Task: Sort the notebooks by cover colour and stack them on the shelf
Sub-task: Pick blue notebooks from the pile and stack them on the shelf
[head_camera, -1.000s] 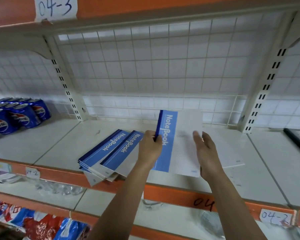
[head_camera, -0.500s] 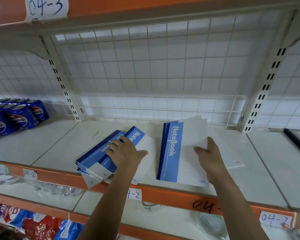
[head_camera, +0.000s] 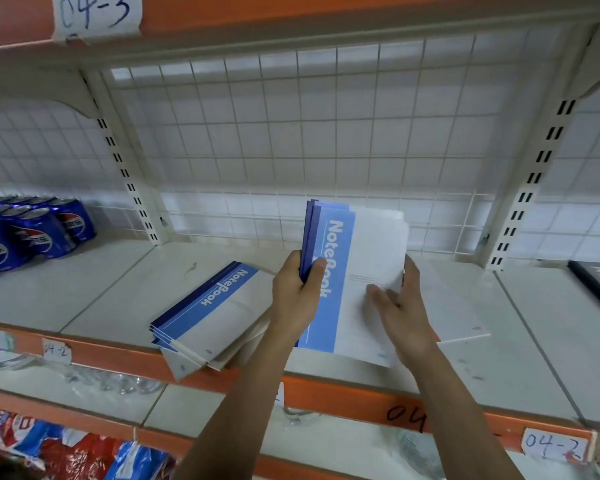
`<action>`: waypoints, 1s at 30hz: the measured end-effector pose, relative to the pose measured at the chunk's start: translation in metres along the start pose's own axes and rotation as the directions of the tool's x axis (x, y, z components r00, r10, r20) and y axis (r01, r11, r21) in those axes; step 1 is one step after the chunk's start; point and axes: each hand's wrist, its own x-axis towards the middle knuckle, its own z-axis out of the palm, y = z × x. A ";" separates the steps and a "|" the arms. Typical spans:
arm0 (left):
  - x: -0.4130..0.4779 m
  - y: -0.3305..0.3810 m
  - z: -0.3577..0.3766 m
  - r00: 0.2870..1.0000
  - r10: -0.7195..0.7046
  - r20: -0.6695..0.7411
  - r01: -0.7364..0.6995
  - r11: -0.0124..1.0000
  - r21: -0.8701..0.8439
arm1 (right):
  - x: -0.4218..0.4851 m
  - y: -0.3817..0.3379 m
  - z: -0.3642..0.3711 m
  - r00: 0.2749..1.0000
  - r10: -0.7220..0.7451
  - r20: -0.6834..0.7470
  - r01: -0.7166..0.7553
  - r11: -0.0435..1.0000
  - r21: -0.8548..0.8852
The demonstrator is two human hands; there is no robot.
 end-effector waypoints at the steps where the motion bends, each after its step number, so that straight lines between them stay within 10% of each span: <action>1: -0.002 0.002 0.001 0.999 0.046 -0.013 -0.047 0.998 -0.042 | 0.002 -0.002 -0.002 1.000 -0.021 -0.006 0.021 1.000 -0.023; 7: -0.015 -0.007 0.003 0.986 0.124 -0.107 -0.128 0.991 -0.027 | -0.001 0.002 0.002 0.993 -0.105 -0.056 0.096 0.985 -0.144; 18: -0.034 -0.022 0.001 0.988 -0.150 0.035 0.152 0.987 -0.046 | -0.026 0.020 0.016 0.995 0.098 -0.014 -0.098 0.950 -0.296; 30: -0.055 0.016 0.030 0.971 -0.024 0.240 0.031 0.999 -0.024 | -0.057 -0.005 -0.029 0.938 -0.060 -0.342 -0.064 0.938 -0.341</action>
